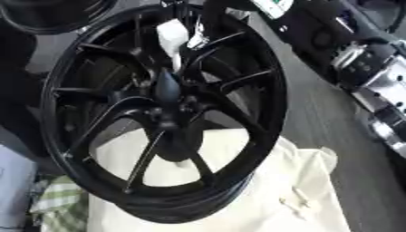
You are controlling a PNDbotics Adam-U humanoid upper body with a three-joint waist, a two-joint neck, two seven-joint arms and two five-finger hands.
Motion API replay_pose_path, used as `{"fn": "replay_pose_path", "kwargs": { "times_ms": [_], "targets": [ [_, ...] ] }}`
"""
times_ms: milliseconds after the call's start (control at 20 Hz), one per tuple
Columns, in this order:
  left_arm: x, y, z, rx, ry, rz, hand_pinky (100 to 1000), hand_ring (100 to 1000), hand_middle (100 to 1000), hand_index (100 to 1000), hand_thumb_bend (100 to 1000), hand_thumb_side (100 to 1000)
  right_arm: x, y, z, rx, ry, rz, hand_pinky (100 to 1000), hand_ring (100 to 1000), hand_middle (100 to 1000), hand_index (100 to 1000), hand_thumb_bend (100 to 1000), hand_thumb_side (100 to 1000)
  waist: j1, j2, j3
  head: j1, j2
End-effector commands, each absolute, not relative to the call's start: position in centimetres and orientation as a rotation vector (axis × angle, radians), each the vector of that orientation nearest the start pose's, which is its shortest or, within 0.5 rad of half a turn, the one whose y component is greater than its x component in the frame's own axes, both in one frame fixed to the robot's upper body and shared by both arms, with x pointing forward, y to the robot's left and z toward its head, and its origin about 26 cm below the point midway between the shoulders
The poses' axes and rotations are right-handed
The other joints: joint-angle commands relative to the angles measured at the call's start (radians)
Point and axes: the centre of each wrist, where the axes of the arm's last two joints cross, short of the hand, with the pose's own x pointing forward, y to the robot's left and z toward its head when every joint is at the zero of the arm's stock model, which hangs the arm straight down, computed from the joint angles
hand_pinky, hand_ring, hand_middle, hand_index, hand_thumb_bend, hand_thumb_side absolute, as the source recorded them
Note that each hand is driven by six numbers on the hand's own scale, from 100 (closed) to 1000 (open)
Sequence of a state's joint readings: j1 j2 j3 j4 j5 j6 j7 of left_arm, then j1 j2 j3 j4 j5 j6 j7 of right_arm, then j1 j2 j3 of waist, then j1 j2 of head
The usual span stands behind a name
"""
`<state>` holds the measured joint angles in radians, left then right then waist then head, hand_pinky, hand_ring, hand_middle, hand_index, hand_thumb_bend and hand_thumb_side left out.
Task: Pull the pin out of the wheel hub.
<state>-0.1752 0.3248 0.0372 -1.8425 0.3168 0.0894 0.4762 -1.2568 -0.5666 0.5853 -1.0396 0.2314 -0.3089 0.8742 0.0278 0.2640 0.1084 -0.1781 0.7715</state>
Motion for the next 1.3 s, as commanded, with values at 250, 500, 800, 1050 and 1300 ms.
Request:
{"fn": "replay_pose_path", "kwargs": {
  "times_ms": [250, 500, 800, 1050, 1300],
  "targets": [
    [30.4, 29.8, 14.0, 0.262, -1.917, 0.35, 780, 741, 773, 784, 190, 869, 46.6, -19.0, 33.1, -0.28, -1.408, 2.137, 797, 704, 626, 728, 377, 298, 0.0, -0.012, -0.001, 0.001, -0.001],
    [30.4, 29.7, 14.0, 0.261, -1.917, 0.351, 780, 740, 773, 783, 190, 869, 46.5, -18.9, 33.1, -0.281, -1.404, 2.139, 791, 690, 594, 697, 356, 229, 0.0, -0.01, -0.001, -0.002, -0.001],
    [30.4, 29.7, 13.9, 0.261, -1.915, 0.353, 780, 740, 773, 783, 190, 870, 46.5, -18.8, 33.1, -0.276, -1.412, 2.138, 772, 654, 532, 634, 329, 152, 0.001, -0.008, 0.0, -0.002, -0.001],
    [30.4, 29.7, 13.9, 0.26, -1.914, 0.352, 780, 740, 773, 783, 190, 871, 46.4, -18.8, 33.6, -0.262, -1.435, 2.106, 757, 626, 490, 585, 270, 164, 0.001, -0.006, -0.001, 0.001, -0.001],
    [30.4, 29.8, 13.9, 0.262, -1.914, 0.352, 780, 740, 773, 783, 190, 870, 46.1, -18.6, 34.3, -0.264, -1.455, 2.093, 751, 609, 458, 542, 241, 160, 0.001, -0.007, -0.002, 0.001, -0.001]
  ]
}}
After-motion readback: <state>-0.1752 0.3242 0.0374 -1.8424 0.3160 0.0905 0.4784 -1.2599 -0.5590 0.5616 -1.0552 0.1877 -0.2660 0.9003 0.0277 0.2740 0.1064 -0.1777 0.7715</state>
